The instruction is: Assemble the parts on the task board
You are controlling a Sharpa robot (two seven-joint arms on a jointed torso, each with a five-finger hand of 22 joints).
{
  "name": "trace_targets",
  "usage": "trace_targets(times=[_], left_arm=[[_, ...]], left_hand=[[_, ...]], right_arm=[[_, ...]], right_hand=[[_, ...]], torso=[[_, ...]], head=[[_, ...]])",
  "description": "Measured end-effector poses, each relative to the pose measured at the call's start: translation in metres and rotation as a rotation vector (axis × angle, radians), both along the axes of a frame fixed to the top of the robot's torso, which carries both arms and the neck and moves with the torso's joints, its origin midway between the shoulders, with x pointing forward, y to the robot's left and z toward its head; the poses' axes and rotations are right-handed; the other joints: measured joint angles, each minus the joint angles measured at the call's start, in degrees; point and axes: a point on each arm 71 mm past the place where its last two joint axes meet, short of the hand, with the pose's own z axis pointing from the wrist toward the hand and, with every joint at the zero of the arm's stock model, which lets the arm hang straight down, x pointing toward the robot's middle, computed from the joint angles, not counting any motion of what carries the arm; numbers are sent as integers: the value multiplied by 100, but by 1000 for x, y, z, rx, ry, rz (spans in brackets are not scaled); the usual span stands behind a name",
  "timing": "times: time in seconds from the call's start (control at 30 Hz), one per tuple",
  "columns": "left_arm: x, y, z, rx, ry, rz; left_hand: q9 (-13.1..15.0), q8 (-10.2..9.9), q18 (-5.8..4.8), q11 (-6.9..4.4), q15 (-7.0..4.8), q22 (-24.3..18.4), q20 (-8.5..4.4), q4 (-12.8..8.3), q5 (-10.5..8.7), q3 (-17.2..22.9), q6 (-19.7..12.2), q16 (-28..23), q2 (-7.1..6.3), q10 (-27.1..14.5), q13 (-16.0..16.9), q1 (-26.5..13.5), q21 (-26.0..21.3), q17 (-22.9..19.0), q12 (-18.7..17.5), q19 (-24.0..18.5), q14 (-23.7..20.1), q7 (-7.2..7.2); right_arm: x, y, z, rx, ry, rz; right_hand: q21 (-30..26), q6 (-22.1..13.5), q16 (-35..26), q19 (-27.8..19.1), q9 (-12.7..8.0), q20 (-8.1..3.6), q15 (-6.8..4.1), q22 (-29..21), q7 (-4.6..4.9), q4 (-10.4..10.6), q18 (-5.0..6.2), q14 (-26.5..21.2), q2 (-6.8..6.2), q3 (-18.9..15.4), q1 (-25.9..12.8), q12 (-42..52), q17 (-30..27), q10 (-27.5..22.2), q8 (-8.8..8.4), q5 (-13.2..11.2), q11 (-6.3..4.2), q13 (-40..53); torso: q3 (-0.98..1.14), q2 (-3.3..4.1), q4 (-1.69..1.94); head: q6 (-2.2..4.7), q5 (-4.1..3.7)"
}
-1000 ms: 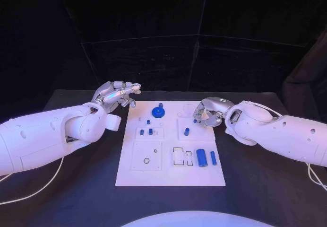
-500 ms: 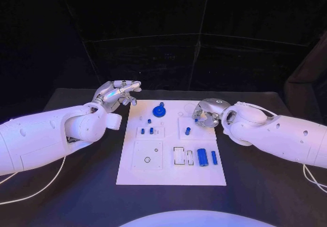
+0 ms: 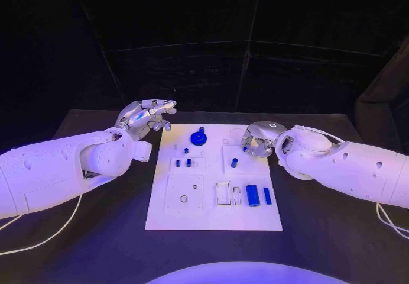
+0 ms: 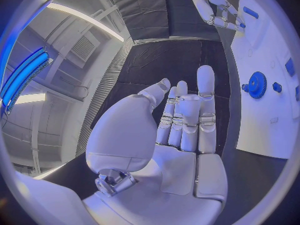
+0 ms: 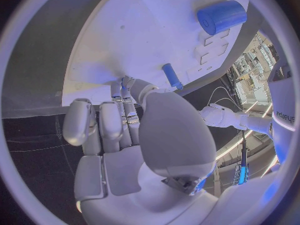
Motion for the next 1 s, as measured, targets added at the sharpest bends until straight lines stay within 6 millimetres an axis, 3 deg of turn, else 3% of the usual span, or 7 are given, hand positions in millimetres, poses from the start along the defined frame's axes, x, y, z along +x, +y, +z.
trace_targets(times=[0.33, 1.0], left_arm=[[0, 1, 0, -2, 4, 0], [0, 5, -1, 6, 7, -3]], left_hand=[[0, 0, -1, 0, 0, -12, 0, -34, 0, 2, 0, -33, 21, 0, 0, 21, -23, -36, 24, 0, -41, 0], [-13, 0, -3, 72, 21, -51, 0, -80, 0, -15, -72, -55, 29, -73, -1, 80, -90, -109, 24, 0, -62, 72]], right_arm=[[-1, 4, 0, -25, -10, 5], [-8, 2, 2, -22, -48, 1]], right_hand=[[128, 281, 49, 104, 24, -63, -66, 226, -91, -194, -1, -25, 77, 192, 56, 30, 27, 293, 63, -370, -113, -62], [194, 334, 49, 166, 21, -82, -87, 346, -104, -157, -1, -4, 99, 153, -191, -12, -22, 365, 26, -439, -146, -136]], torso=[[-1, -2, -3], [-3, -7, -3]], head=[[-20, -12], [-18, -47]])
